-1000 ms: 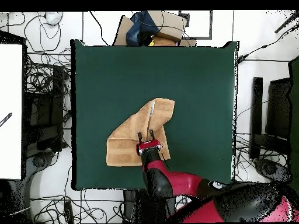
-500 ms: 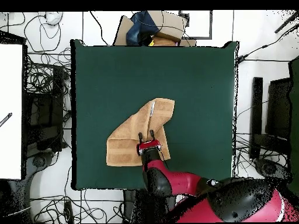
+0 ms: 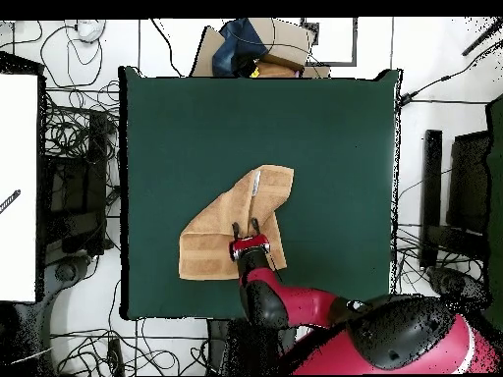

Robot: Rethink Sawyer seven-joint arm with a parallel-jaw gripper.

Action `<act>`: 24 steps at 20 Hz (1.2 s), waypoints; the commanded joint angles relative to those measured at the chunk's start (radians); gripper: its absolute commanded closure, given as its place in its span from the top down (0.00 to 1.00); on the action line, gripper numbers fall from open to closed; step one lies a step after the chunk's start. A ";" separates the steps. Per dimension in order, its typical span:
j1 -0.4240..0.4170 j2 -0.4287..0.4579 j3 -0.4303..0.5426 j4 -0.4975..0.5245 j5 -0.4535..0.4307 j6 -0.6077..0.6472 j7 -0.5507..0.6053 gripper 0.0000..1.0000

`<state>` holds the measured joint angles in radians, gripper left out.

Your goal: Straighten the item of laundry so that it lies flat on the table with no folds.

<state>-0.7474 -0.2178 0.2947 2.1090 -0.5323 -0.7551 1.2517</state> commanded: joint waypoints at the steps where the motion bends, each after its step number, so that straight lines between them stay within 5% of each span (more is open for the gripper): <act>1: 0.032 0.040 -0.029 -0.115 0.034 -0.009 0.225 1.00; 19: 0.041 0.037 -0.033 -0.114 0.029 -0.012 0.219 1.00; 20: 0.041 0.036 -0.032 -0.114 0.027 -0.010 0.219 0.00; 24: 0.041 0.035 -0.032 -0.113 0.021 -0.003 0.216 0.00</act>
<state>-0.7357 -0.2131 0.2938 2.1025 -0.5323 -0.7549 1.2517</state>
